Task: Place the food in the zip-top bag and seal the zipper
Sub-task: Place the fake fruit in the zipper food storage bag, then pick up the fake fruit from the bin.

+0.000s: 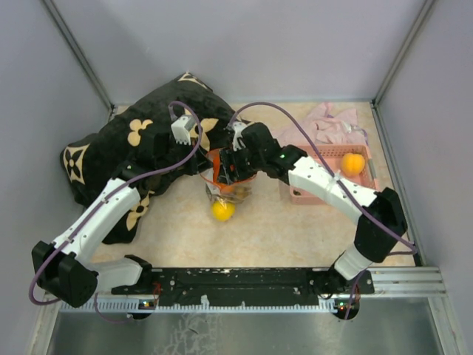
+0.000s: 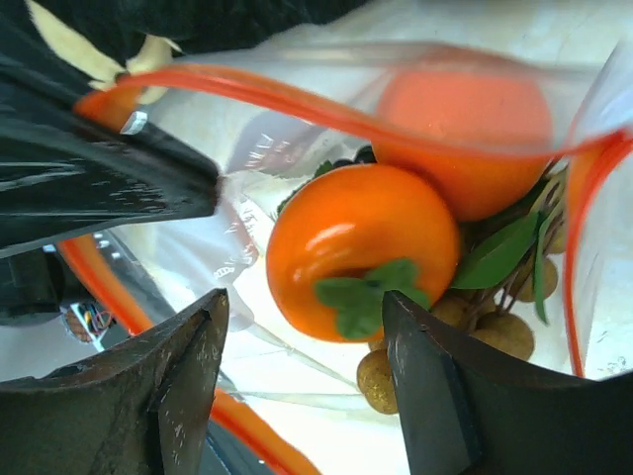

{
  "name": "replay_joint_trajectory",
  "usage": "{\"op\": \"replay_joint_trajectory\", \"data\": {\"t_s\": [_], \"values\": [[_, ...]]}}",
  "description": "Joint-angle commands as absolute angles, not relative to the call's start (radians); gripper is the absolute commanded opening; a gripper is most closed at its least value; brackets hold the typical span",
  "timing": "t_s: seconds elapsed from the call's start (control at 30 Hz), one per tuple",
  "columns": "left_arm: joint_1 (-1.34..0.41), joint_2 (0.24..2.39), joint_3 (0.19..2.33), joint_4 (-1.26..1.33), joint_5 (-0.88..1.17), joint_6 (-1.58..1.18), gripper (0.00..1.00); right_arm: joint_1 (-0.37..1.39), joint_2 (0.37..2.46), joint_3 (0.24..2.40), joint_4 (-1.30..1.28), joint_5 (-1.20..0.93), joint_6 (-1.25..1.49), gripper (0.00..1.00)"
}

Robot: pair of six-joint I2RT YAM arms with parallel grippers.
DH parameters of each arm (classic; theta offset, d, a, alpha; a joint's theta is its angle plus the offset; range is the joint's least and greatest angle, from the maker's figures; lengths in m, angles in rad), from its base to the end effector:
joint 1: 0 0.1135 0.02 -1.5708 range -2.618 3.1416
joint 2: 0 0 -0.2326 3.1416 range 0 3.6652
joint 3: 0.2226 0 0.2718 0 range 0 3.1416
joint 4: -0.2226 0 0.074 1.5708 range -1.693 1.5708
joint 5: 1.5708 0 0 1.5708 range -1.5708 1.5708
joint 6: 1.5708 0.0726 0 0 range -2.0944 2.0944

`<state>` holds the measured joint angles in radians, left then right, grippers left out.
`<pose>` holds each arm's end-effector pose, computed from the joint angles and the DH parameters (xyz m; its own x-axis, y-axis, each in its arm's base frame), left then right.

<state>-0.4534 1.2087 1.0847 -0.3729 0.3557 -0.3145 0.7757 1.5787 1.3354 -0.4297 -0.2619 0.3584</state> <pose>0.2882 -0.1686 0.2901 -0.6197 -0.0206 -0.7846 0.5196 0.7384 -0.4298 0.2769 0.2979 0.2506 -0.7047 -0.2166 -0.6757 -0.6126 0.6661 0.4254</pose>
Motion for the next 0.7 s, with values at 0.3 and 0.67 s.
{"op": "replay_joint_trajectory", "data": {"t_s": [0.3, 0.67], "values": [[-0.445, 1.184, 1.108, -0.334, 0.369, -0.319, 0.00, 0.755, 1.398, 1.453, -0.581, -0.120, 0.259, 0.67], [-0.443, 1.184, 1.109, -0.336, 0.368, -0.317, 0.00, 0.604, 1.268, 1.389, -0.676, 0.150, 0.212, 0.73]]}}
